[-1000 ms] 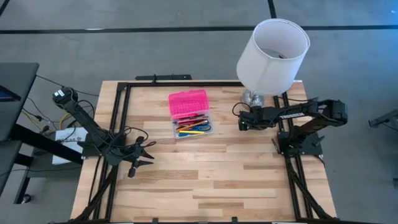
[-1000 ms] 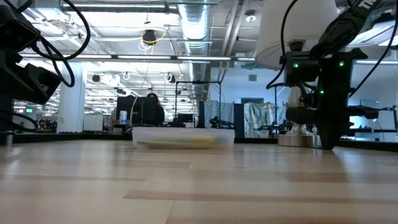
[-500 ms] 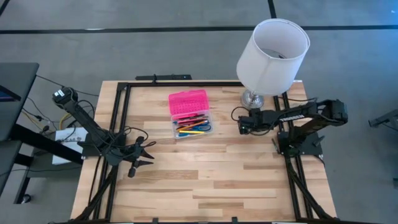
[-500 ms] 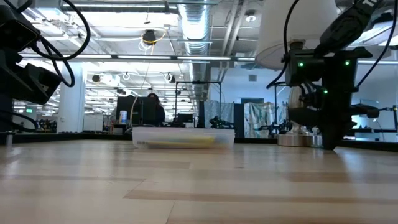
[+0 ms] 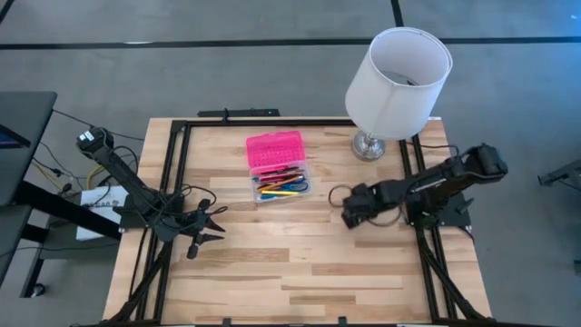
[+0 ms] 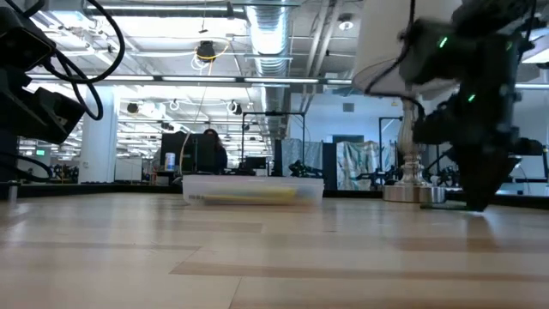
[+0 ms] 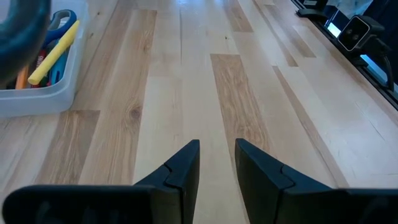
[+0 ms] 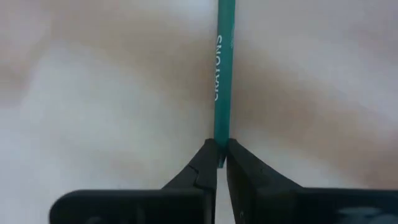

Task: Pick & place school supplies into a supply box
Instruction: Put the green crayon into the pink supply box

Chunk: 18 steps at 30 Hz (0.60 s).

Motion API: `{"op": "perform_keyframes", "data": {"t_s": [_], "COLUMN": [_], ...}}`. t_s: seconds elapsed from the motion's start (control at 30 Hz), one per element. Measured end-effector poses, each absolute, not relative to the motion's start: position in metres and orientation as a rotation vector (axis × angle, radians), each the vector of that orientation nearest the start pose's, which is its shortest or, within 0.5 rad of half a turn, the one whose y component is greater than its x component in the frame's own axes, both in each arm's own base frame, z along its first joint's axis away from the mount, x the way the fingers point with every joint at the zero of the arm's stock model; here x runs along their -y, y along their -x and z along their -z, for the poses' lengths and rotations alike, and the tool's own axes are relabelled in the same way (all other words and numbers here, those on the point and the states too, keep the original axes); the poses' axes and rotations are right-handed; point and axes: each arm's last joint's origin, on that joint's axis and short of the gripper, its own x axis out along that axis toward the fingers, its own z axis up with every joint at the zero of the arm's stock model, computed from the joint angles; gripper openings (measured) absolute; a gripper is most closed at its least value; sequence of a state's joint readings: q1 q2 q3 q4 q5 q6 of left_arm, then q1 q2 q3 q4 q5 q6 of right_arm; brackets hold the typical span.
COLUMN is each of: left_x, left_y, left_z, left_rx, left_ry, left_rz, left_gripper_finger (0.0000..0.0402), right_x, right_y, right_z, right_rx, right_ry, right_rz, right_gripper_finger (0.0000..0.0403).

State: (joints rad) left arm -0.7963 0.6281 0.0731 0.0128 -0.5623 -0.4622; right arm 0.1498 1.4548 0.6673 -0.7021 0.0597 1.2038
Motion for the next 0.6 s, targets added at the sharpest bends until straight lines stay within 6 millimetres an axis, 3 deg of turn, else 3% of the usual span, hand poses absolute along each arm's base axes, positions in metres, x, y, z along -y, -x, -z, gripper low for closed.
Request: {"op": "perform_keyframes", "data": {"t_s": [0.33,0.6], "left_x": [0.078,0.077], "left_y": [-0.099,-0.099], "left_z": [-0.133,-0.133], "left_rx": [-0.456,-0.440], "left_ry": [0.104,0.073], "left_rz": [0.113,0.086], "left_gripper_finger": [0.0096,0.0096], "right_x": [-0.076,-0.086], "right_y": [-0.218,-0.221], "right_z": [-0.150,-0.150], "right_rx": [-1.300,-1.200], "right_ry": [-0.660,-0.504], "right_rz": [0.484,0.449], "right_gripper_finger": [0.0005,0.0004]}}
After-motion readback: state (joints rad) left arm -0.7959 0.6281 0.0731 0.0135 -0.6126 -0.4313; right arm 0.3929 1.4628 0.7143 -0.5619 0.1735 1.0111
